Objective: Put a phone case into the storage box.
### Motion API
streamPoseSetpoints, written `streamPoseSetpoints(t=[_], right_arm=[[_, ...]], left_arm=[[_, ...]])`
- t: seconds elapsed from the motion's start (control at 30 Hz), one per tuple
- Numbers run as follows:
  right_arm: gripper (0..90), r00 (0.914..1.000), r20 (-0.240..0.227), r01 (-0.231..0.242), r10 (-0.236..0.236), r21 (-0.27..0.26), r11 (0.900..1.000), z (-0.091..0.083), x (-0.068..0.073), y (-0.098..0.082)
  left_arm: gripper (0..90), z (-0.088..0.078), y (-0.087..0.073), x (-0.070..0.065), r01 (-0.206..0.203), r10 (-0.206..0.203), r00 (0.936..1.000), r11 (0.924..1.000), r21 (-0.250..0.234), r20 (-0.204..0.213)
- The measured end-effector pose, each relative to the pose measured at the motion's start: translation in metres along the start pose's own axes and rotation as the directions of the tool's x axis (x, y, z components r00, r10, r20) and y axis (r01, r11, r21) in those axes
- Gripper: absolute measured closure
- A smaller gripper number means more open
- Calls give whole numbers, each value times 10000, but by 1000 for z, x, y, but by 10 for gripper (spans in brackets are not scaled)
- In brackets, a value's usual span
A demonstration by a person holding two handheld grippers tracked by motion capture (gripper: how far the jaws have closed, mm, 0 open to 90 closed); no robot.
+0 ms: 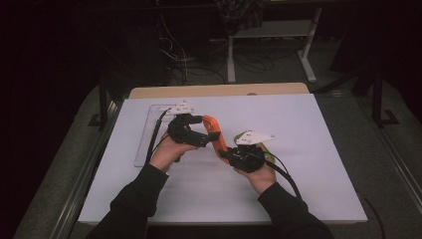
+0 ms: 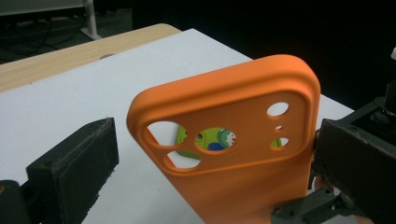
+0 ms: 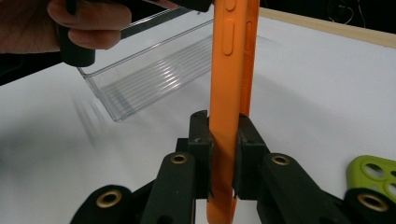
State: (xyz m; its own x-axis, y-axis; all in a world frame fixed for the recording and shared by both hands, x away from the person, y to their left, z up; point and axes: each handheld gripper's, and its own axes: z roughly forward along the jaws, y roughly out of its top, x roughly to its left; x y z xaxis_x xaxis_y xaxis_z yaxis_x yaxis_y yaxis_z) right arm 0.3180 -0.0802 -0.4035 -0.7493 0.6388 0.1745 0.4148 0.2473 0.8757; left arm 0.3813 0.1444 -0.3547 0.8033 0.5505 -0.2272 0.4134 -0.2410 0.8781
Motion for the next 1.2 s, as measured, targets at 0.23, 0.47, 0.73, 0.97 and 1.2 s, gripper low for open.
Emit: streamPoseSetpoints(t=[0.23, 0.47, 0.73, 0.97, 1.2], right_arm=[[784, 9999, -143, 32, -32, 14, 10000, 3, 5, 0], [784, 9997, -200, 106, -103, 128, 9999, 6, 7, -1], [784, 9996, -137, 258, -253, 341, 9991, 8, 7, -3], [784, 9997, -91, 250, -246, 511, 9984, 10, 8, -4], [783, 9995, -24, 324, -323, 662, 9973, 12, 8, -5]], left_arm=[[0, 2, -1, -1, -105, 107, 9998, 9999, -103, 171], [0, 5, -3, -3, 90, -85, 9997, 9997, -234, 215], [71, 4, -3, -3, 105, -102, 9999, 9992, -380, 74], [122, 3, -4, -5, -66, 65, 10000, 9995, -324, -31], [148, 6, -4, -8, -9, 4, 9998, 9997, -254, -206]])
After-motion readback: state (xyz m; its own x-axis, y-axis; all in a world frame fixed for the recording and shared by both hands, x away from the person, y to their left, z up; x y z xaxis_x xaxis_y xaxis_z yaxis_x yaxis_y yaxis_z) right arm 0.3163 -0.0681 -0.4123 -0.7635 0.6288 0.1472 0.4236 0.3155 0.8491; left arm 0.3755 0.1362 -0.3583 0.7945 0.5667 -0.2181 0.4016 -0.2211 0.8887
